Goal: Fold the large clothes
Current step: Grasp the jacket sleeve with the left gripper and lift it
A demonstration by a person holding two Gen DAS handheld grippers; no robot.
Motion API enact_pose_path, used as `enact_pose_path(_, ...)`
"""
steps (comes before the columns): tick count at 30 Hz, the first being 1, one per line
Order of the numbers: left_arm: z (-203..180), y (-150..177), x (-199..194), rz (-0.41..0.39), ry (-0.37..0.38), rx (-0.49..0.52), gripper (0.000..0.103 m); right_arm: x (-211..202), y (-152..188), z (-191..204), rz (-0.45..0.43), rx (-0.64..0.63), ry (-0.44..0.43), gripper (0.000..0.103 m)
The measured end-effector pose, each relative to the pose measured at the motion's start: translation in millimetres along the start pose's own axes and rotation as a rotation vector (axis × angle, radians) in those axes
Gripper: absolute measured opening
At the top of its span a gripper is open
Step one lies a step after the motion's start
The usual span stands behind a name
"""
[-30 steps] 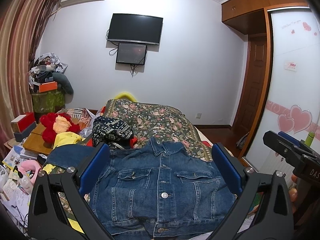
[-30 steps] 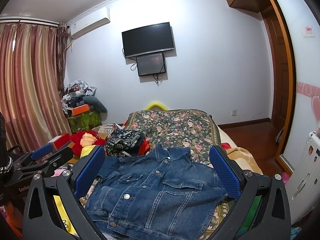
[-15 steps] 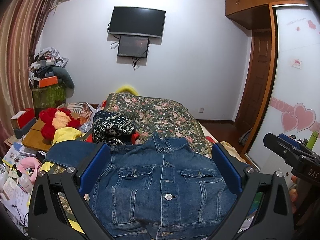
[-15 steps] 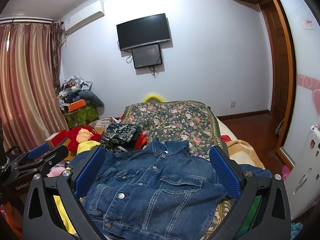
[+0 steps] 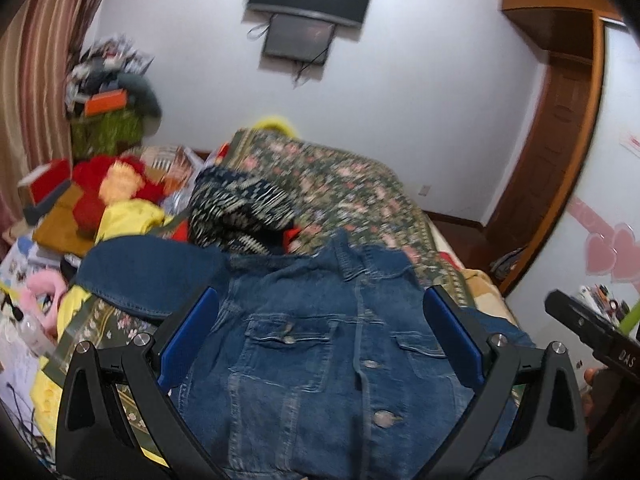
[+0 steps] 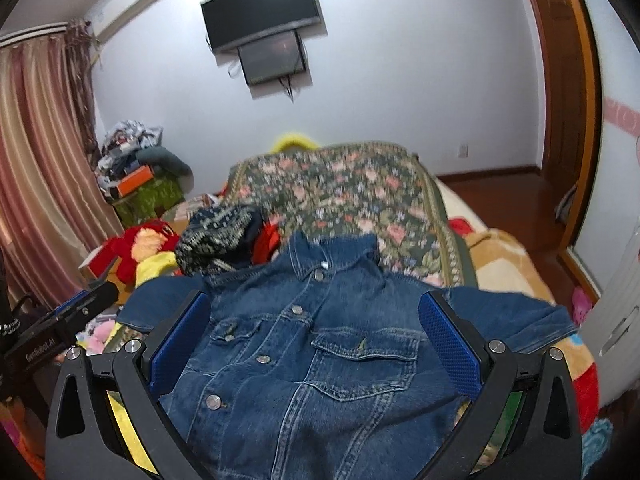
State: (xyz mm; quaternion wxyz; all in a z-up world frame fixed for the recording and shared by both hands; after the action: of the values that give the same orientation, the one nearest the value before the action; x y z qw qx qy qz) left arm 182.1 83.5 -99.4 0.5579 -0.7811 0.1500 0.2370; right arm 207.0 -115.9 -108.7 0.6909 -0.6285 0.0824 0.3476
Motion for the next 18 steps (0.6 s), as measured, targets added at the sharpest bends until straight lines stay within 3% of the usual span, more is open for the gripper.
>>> enact_pose_path(8,107,1,57,0.102,-0.155,-0.184,0.103,64,12,-6,0.163,0.017,0.017,0.103)
enact_pose_path(11,155,6,73,0.124,-0.243,-0.283,0.103,83,16,-6,0.211,0.017,0.015,0.103)
enact_pose_path(14,205,18,83,0.127,-0.377,-0.353,0.103,99,21,-4,0.258,0.009,0.014,0.103)
enact_pose_path(18,251,34,107,0.187,-0.375,-0.429,0.103,114,24,-3,0.298,-0.003,0.021,0.103)
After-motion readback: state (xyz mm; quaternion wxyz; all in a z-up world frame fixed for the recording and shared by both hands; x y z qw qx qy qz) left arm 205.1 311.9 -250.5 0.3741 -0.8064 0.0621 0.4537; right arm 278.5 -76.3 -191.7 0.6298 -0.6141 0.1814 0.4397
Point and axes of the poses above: each gripper's, at about its wrist camera, not at the fingertips, and x roughly the way its jaws point, z to its left, y to its underside, the point moved 5 cm from there along x, roughly the way its jaws point, and after that the axes turned 2 degrees about -x, right-handed, at the moved point
